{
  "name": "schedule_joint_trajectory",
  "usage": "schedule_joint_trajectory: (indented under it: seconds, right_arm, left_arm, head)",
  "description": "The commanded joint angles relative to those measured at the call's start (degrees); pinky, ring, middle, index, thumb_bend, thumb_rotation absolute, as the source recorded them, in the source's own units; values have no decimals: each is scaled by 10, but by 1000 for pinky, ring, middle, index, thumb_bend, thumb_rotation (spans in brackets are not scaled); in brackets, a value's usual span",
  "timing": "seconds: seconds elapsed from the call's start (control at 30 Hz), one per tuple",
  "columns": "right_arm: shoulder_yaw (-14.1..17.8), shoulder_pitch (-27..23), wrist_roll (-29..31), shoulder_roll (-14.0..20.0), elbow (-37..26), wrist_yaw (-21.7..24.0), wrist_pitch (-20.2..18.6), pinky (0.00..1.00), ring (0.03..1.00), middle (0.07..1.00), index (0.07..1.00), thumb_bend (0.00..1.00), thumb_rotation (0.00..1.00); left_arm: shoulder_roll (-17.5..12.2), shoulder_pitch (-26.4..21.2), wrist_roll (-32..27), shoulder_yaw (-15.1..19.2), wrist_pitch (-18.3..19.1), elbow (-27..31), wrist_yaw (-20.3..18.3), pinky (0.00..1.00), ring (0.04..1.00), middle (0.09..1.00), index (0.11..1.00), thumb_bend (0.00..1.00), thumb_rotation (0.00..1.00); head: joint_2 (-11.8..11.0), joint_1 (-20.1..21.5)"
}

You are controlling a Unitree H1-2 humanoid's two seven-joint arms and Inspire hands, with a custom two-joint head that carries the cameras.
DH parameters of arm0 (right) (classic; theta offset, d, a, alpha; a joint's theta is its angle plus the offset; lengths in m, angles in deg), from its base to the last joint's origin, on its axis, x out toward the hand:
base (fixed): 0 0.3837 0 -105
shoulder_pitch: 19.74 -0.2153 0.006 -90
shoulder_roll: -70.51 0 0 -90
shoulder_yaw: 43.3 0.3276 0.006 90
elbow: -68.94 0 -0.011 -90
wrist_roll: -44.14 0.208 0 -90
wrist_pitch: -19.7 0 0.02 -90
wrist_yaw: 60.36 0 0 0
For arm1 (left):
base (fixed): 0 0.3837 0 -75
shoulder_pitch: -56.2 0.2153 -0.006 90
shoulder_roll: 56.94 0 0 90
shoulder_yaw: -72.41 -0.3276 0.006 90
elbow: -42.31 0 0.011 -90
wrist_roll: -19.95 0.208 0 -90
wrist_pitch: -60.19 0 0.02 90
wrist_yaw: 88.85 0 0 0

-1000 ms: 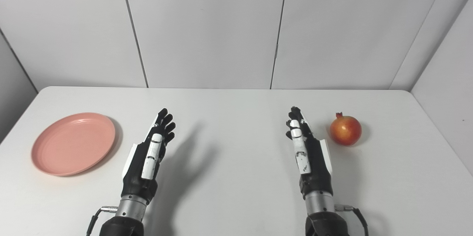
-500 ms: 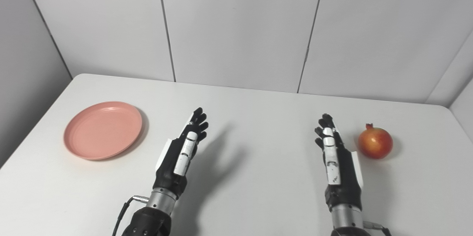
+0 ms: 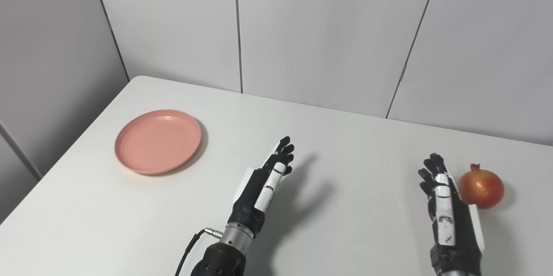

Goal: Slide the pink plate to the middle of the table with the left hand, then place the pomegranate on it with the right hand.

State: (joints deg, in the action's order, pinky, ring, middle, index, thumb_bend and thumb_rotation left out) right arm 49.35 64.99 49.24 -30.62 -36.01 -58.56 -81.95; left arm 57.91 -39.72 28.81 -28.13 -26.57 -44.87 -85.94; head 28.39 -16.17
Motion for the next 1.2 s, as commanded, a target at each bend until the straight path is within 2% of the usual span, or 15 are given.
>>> schedule_joint_trajectory:
  seconds: [0.0,0.37,1.0,1.17]
  right_arm:
    - [4,-9,3,5,-16,4,26,958,932,940,935,267,1000]
    - [0,-10,-5,2,-22,1,16,957,930,936,931,227,1000]
    - [-11,-13,-9,0,-12,4,25,950,924,930,924,224,1000]
    - [-10,-14,-4,-2,-7,4,25,950,923,930,923,233,1000]
  left_arm:
    - [15,-13,7,-6,-15,9,9,921,959,965,953,483,1000]
    - [11,-14,2,-6,-12,9,6,938,969,974,962,539,1000]
    - [-2,-24,11,7,-22,19,10,935,964,976,957,506,1000]
    - [-2,-31,8,18,-15,32,14,942,960,974,956,511,1000]
  head:
    - [0,0]
    - [-2,6]
    - [-12,12]
    - [-16,10]
